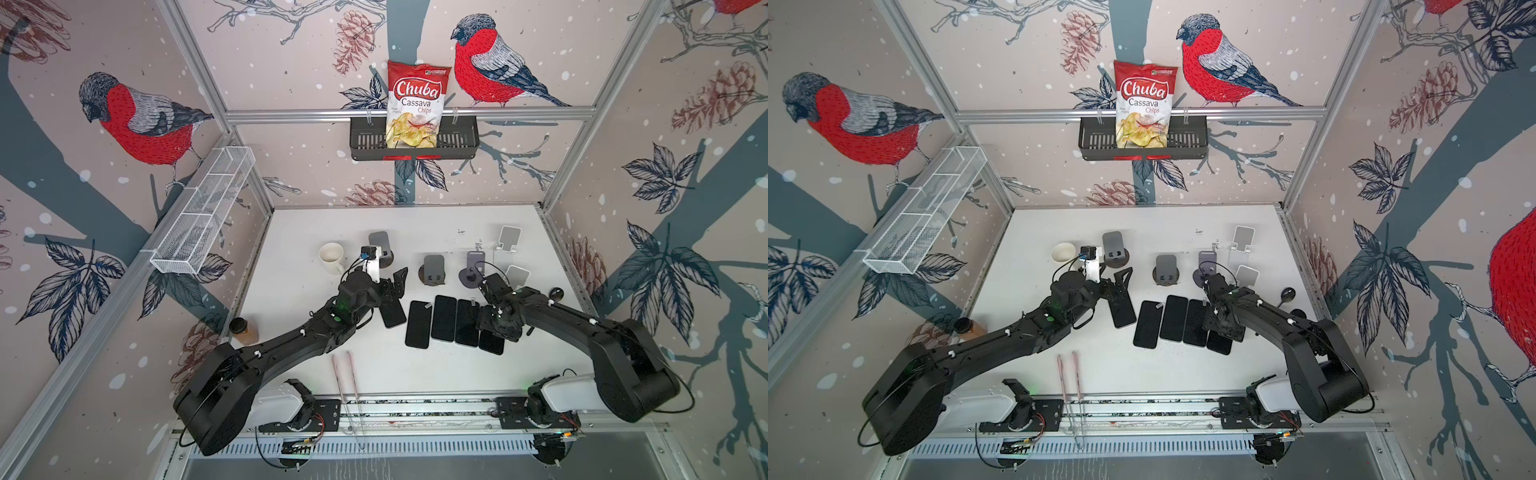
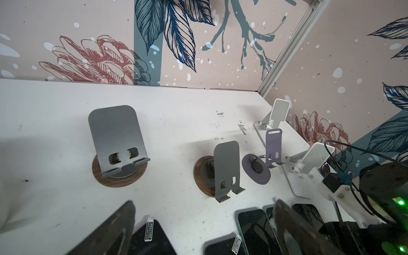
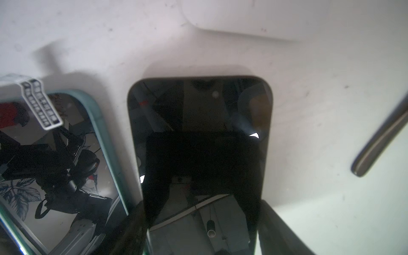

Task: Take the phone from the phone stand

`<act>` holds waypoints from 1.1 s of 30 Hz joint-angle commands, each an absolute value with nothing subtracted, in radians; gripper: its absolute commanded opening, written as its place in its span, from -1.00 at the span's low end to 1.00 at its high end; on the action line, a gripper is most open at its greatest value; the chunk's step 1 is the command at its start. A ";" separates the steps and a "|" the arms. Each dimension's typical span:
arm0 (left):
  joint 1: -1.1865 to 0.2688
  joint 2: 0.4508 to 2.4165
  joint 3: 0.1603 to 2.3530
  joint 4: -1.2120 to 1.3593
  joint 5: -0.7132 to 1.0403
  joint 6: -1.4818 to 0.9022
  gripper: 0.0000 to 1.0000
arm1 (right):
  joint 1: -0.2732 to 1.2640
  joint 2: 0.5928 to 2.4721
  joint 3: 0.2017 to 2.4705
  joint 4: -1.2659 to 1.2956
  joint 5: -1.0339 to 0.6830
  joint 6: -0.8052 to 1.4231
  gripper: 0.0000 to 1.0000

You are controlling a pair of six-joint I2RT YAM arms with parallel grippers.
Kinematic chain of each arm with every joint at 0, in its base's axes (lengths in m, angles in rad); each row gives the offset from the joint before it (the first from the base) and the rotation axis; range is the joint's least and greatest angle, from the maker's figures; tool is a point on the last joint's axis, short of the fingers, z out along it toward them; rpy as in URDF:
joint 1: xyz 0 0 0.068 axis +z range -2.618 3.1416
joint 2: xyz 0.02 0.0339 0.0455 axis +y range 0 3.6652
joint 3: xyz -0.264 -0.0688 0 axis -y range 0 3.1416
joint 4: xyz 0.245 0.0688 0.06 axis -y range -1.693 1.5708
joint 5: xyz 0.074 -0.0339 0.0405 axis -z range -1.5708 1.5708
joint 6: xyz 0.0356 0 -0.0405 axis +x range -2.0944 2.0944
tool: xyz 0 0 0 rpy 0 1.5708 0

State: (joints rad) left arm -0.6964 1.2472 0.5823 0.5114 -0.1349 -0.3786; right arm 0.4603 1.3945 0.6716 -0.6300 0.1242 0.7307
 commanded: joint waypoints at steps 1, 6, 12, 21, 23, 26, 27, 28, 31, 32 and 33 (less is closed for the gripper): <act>-0.696 1.243 0.580 0.551 -0.137 -0.385 0.93 | 0.464 1.396 0.668 -0.598 0.130 0.719 0.51; -0.695 1.234 0.574 0.546 -0.145 -0.387 0.93 | 0.463 1.371 0.673 -0.610 0.154 0.725 0.59; -0.693 1.221 0.566 0.546 -0.147 -0.387 0.92 | 0.464 1.325 0.695 -0.636 0.188 0.723 0.66; -0.693 1.203 0.565 0.527 -0.161 -0.380 0.93 | 0.463 1.258 0.778 -0.654 0.247 0.673 0.74; -0.693 1.204 0.573 0.516 -0.163 -0.371 0.93 | 0.463 1.218 0.806 -0.622 0.249 0.648 0.79; -0.693 1.200 0.589 0.487 -0.169 -0.361 0.92 | 0.464 1.202 0.856 -0.579 0.257 0.611 0.90; -0.693 1.198 0.589 0.483 -0.170 -0.359 0.92 | 0.463 1.203 0.872 -0.569 0.259 0.599 0.94; -0.694 1.194 0.589 0.484 -0.168 -0.359 0.92 | 0.464 1.204 0.888 -0.556 0.259 0.582 0.97; -0.693 1.184 0.588 0.487 -0.170 -0.359 0.93 | 0.463 1.226 0.938 -0.526 0.262 0.534 0.99; -0.692 1.182 0.589 0.484 -0.170 -0.358 0.93 | 0.464 1.235 0.952 -0.520 0.264 0.525 0.98; -0.692 1.179 0.592 0.480 -0.173 -0.357 0.93 | 0.463 1.244 0.966 -0.511 0.268 0.515 0.99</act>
